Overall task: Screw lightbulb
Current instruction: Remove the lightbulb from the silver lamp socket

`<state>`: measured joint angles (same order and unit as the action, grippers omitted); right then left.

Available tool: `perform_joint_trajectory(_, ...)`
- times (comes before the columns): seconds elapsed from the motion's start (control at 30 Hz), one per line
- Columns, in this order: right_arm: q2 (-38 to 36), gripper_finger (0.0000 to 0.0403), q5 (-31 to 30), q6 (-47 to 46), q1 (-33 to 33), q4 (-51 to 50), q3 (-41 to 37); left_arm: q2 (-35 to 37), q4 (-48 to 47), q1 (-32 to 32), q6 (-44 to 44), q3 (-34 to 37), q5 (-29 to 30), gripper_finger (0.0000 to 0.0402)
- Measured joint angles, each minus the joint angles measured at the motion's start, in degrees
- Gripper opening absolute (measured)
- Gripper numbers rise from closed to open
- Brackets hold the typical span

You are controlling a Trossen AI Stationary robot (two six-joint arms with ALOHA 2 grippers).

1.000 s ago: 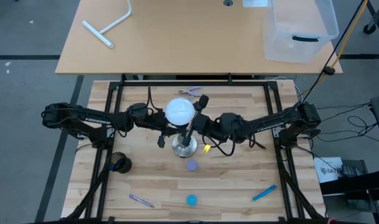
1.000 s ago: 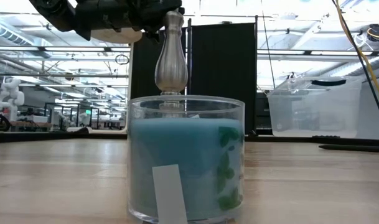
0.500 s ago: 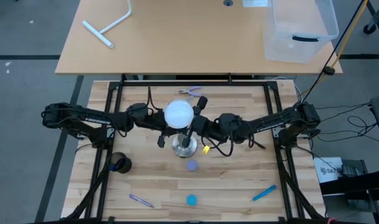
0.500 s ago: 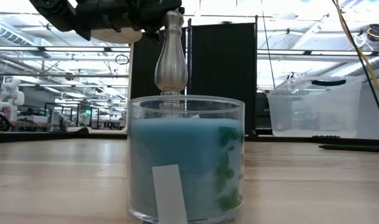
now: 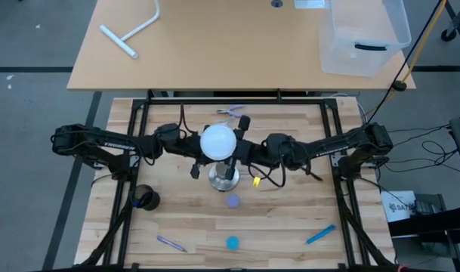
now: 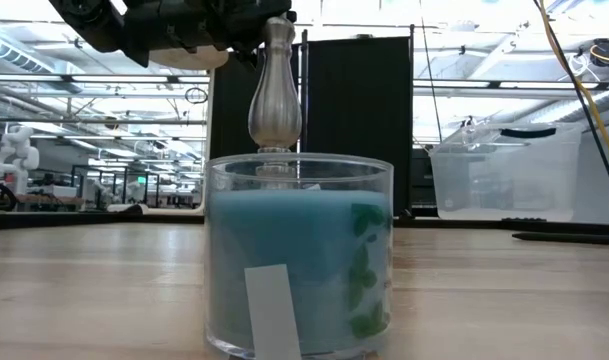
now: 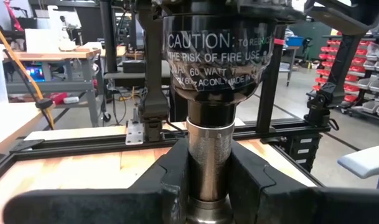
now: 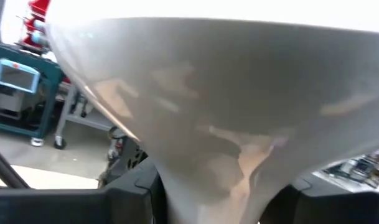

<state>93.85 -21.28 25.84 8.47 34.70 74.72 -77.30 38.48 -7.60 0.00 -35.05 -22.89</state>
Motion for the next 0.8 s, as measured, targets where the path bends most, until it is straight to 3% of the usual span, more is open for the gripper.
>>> perform_joint_trajectory(0.43, -0.33, 0.0161, 16.09, -10.70, -4.92, -1.61, 0.02, 0.02, -0.17, 0.07, 0.37, 0.02, -2.15, 0.0075)
perform_joint_trajectory(0.8, -0.55, 0.0161, 41.74, -23.59, -12.98, -2.89, 0.26, 0.02, -0.02, 0.02, 0.75, 0.02, -4.84, 0.0075)
